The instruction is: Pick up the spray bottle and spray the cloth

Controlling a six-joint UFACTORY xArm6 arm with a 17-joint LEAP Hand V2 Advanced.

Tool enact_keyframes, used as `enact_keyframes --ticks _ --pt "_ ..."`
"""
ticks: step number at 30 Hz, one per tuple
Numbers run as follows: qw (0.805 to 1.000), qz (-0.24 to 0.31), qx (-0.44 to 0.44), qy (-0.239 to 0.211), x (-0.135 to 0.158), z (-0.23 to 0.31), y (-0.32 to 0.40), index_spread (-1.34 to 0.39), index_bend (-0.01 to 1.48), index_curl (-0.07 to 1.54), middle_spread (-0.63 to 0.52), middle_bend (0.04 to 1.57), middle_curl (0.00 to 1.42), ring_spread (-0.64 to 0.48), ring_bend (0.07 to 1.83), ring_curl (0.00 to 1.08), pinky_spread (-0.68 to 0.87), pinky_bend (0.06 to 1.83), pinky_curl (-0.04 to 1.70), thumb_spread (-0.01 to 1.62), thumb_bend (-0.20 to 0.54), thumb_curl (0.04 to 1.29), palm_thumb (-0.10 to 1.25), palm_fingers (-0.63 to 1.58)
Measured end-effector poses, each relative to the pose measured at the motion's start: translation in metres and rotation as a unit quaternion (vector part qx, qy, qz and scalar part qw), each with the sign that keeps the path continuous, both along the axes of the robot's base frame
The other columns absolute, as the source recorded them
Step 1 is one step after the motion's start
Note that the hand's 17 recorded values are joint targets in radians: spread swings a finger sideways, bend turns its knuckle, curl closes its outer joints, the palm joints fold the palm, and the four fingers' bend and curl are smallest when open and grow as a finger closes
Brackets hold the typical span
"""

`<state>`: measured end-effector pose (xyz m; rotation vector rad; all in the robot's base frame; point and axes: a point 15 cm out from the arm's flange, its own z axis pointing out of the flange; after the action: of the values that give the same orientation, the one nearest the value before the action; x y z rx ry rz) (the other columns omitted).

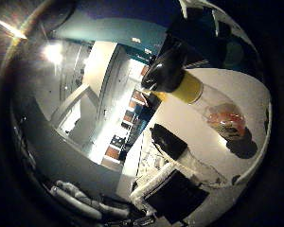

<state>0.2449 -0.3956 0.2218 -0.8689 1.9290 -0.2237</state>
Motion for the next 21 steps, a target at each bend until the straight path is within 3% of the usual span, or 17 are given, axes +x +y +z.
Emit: enact_keyframes --ticks 21 --pt "0.999 0.034 0.021 -0.005 0.024 -0.006 0.021 -0.12 0.17 0.35 0.01 0.48 0.47 0.12 0.7 0.35 0.37 0.53 0.24 1.07 -0.023 0.34 0.62 0.25"
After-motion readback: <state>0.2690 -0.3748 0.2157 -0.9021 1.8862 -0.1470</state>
